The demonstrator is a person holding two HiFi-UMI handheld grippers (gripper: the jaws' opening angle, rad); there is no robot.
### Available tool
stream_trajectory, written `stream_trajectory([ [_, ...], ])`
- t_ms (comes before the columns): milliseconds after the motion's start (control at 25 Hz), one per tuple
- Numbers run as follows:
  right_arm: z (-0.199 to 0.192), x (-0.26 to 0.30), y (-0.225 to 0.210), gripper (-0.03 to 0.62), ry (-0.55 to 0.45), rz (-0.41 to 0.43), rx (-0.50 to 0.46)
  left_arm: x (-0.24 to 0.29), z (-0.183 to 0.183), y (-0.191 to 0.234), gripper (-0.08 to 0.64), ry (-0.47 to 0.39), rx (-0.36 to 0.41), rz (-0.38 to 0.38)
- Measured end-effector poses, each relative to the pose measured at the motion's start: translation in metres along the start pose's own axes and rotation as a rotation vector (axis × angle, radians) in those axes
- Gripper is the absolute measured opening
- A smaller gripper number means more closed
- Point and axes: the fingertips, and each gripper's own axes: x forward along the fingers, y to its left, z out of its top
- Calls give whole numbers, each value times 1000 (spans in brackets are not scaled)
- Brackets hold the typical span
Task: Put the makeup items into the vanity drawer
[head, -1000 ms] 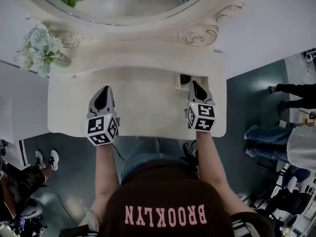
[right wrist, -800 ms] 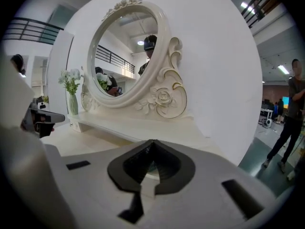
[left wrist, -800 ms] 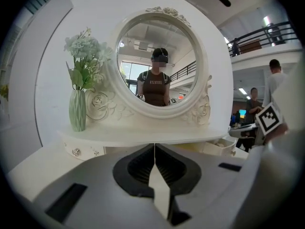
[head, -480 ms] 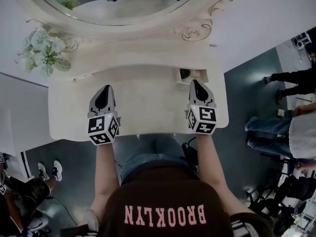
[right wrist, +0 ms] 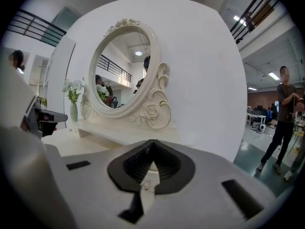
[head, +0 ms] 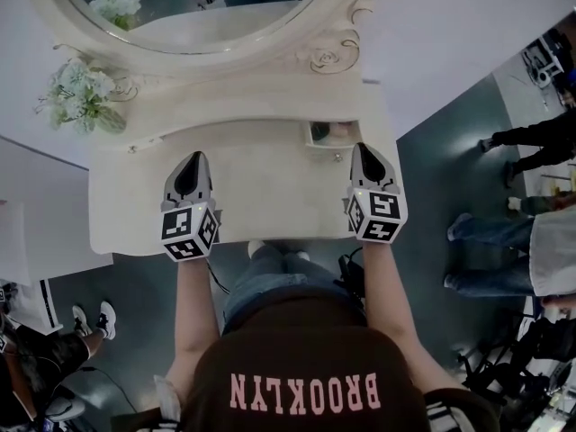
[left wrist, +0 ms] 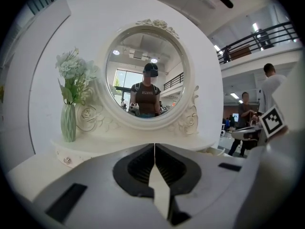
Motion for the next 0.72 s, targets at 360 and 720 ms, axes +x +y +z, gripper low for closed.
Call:
stream_trajectory([
  [360,9,-47,-56,-5,-44,-37,17,-3,20,-67,6,-43,32,-51],
  [720,-2,-80,-78,-5,-70,-27,22,-11,28,-100,6,-68,52,-60],
])
